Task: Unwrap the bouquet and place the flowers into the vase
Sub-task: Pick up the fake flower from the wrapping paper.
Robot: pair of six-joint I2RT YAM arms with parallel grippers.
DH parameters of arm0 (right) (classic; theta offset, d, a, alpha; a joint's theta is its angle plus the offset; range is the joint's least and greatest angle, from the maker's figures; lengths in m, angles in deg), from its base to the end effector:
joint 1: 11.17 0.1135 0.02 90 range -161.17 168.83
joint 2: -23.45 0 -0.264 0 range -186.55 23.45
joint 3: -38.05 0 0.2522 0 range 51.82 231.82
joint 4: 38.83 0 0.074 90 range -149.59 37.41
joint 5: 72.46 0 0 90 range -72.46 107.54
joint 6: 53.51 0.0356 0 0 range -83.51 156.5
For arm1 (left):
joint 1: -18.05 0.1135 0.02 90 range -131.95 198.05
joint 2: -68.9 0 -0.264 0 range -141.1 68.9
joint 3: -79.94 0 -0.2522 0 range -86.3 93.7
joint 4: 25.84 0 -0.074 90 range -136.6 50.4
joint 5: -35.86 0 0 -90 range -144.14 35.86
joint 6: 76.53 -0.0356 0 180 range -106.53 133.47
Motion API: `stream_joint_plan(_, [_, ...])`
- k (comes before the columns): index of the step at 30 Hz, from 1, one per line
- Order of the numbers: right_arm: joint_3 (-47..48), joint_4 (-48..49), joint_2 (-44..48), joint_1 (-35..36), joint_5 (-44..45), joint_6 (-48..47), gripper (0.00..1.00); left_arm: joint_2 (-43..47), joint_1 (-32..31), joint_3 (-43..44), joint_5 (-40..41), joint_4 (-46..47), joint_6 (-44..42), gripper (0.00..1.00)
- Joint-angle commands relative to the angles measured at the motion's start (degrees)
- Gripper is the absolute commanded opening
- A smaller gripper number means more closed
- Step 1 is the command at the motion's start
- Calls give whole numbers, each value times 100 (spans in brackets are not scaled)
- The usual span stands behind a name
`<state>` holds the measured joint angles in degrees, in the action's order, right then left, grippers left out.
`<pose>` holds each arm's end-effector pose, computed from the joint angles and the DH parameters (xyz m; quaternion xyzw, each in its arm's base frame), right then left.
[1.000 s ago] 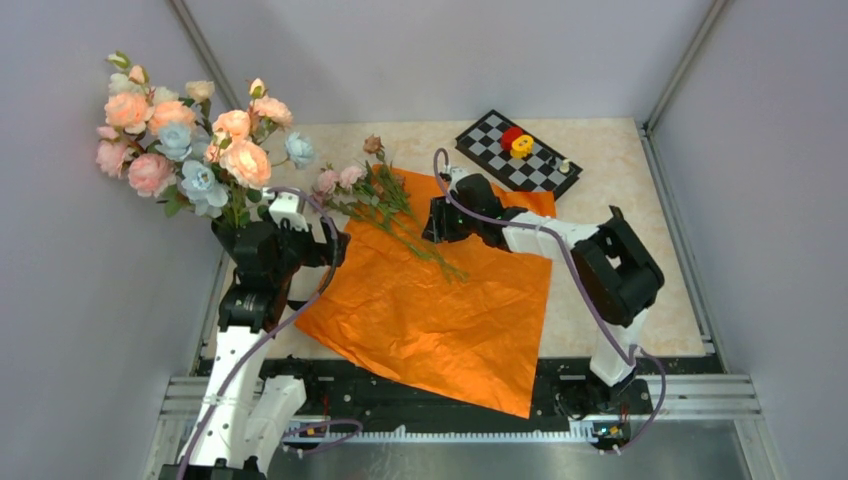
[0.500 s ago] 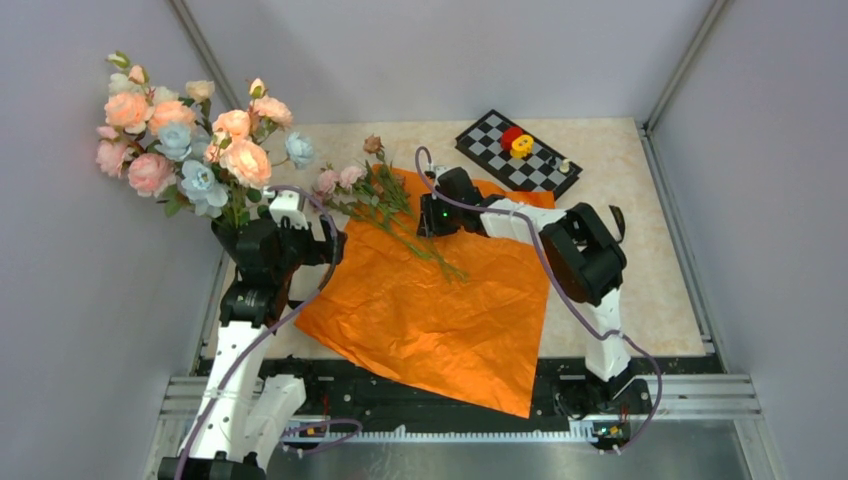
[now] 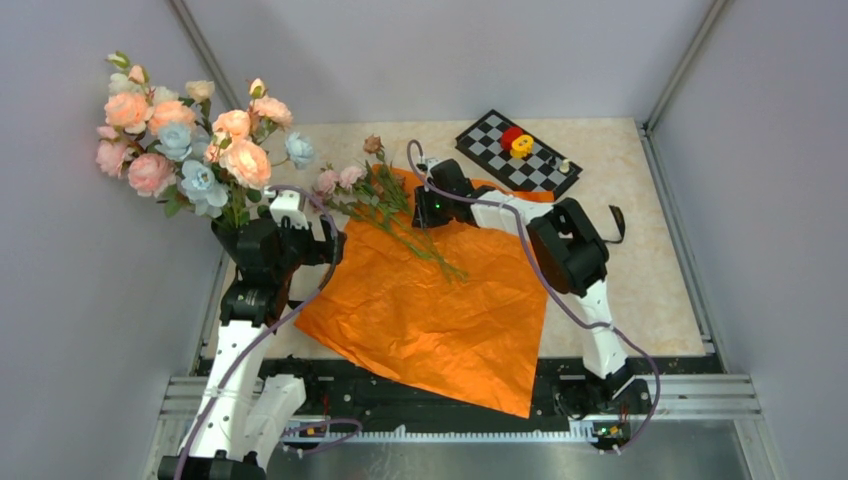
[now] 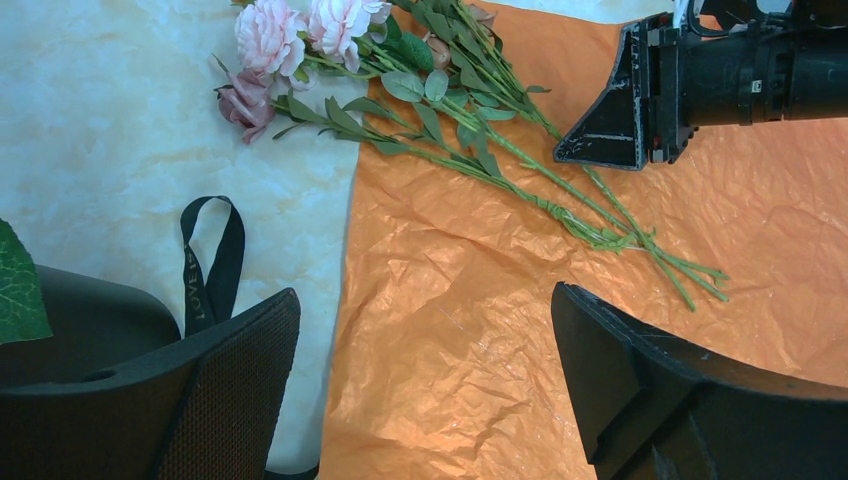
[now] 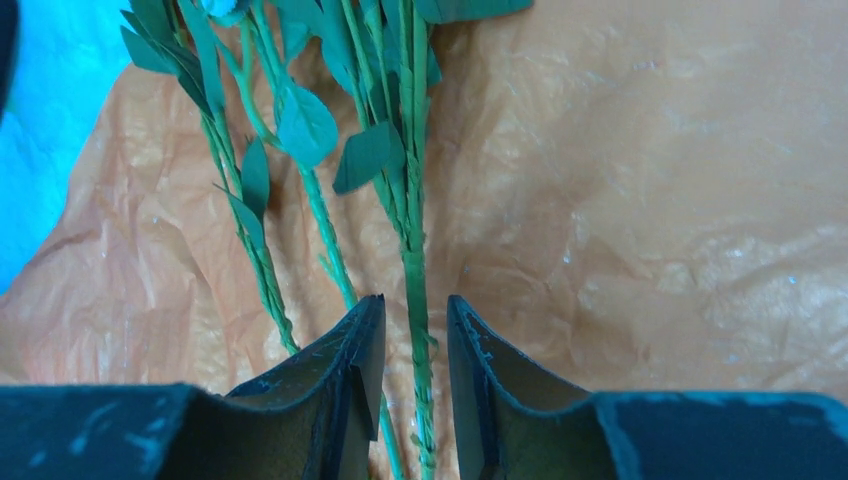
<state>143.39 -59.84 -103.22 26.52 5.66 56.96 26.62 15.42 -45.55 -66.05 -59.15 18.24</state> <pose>0.3857 0.3072 0.1602 -0.1775 0.8933 0.2780 0.3052 0.1722 -0.0153 0.3054 0.0434 0.8210 -0.1217 0.5561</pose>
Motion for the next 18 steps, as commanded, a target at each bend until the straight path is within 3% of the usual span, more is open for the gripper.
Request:
stream_joint_plan(1, [503,-26,-214,-25,-390,-74,30,12,-9,3,64,215,-47,99])
stream_joint_plan(13, [899,97,-650,-25,-708,-93,29,42,-10,-6,122,204,-74,99])
stream_joint_plan(18, [1026,138,-770,-33,-690,-54,23,65,-9,-15,118,205,-82,99])
